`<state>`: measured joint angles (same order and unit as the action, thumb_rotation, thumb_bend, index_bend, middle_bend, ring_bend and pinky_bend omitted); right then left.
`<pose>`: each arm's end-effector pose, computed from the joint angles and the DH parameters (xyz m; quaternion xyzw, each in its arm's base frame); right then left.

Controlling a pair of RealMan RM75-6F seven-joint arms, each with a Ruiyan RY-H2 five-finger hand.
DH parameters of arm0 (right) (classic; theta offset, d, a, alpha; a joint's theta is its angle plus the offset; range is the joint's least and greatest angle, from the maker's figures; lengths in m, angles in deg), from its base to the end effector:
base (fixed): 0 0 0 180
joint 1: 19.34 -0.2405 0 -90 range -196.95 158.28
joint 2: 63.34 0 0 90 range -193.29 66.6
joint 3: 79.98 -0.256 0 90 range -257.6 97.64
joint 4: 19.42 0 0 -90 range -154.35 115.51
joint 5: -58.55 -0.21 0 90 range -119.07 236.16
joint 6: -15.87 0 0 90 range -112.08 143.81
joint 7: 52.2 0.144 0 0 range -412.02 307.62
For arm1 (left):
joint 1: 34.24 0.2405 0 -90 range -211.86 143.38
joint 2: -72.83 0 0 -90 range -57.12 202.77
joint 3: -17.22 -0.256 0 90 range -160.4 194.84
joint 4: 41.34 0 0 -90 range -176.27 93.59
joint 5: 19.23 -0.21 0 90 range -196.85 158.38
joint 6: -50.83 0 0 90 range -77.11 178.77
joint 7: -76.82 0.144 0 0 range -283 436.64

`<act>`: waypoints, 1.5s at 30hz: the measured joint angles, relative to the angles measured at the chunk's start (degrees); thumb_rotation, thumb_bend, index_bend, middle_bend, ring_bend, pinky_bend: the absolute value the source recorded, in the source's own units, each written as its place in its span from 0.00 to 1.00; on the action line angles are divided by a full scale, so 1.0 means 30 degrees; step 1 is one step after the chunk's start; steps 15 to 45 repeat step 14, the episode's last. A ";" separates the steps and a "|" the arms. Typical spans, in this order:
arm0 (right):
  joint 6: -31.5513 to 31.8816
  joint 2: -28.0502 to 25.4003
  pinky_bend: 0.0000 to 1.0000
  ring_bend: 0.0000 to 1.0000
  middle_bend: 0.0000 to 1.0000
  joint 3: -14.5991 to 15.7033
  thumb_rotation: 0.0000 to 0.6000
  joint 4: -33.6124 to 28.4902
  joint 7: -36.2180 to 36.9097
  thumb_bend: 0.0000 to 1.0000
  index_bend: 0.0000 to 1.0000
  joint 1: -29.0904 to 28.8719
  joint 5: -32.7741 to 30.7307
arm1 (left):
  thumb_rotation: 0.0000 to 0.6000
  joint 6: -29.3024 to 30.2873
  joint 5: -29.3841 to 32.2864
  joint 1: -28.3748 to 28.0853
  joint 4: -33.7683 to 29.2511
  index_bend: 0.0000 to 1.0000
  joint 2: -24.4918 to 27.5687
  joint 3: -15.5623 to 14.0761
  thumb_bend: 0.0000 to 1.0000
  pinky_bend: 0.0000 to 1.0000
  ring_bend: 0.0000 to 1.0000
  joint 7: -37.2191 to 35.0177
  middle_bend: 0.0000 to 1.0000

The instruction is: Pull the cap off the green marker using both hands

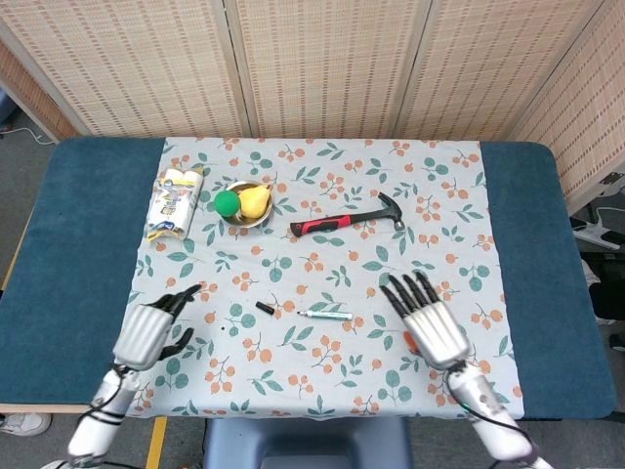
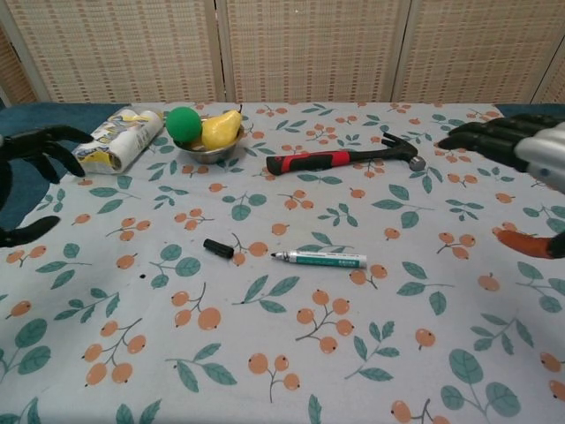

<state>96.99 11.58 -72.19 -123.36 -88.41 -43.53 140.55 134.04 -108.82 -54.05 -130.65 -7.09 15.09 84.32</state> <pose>-0.2074 -0.2120 0.0589 0.7565 -0.2582 0.3233 0.5064 -0.2333 0.2269 0.0574 -0.6764 -0.3435 -0.4580 0.4633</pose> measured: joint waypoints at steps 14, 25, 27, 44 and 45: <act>0.5520 -0.2885 0.00 0.00 0.00 0.0524 1.00 0.2014 0.5552 0.16 0.00 0.5554 0.1299 | 1.00 0.4181 -0.1469 0.4287 0.2900 0.00 0.2963 -0.2001 0.38 0.10 0.00 -0.5502 0.00; 0.5520 -0.2885 0.00 0.00 0.00 0.0524 1.00 0.2014 0.5552 0.16 0.00 0.5554 0.1299 | 1.00 0.4181 -0.1469 0.4287 0.2900 0.00 0.2963 -0.2001 0.38 0.10 0.00 -0.5502 0.00; 0.5520 -0.2885 0.00 0.00 0.00 0.0524 1.00 0.2014 0.5552 0.16 0.00 0.5554 0.1299 | 1.00 0.4181 -0.1469 0.4287 0.2900 0.00 0.2963 -0.2001 0.38 0.10 0.00 -0.5502 0.00; 0.5520 -0.2885 0.00 0.00 0.00 0.0524 1.00 0.2014 0.5552 0.16 0.00 0.5554 0.1299 | 1.00 0.4181 -0.1469 0.4287 0.2900 0.00 0.2963 -0.2001 0.38 0.10 0.00 -0.5502 0.00; 0.5520 -0.2885 0.00 0.00 0.00 0.0524 1.00 0.2014 0.5552 0.16 0.00 0.5554 0.1299 | 1.00 0.4181 -0.1469 0.4287 0.2900 0.00 0.2963 -0.2001 0.38 0.10 0.00 -0.5502 0.00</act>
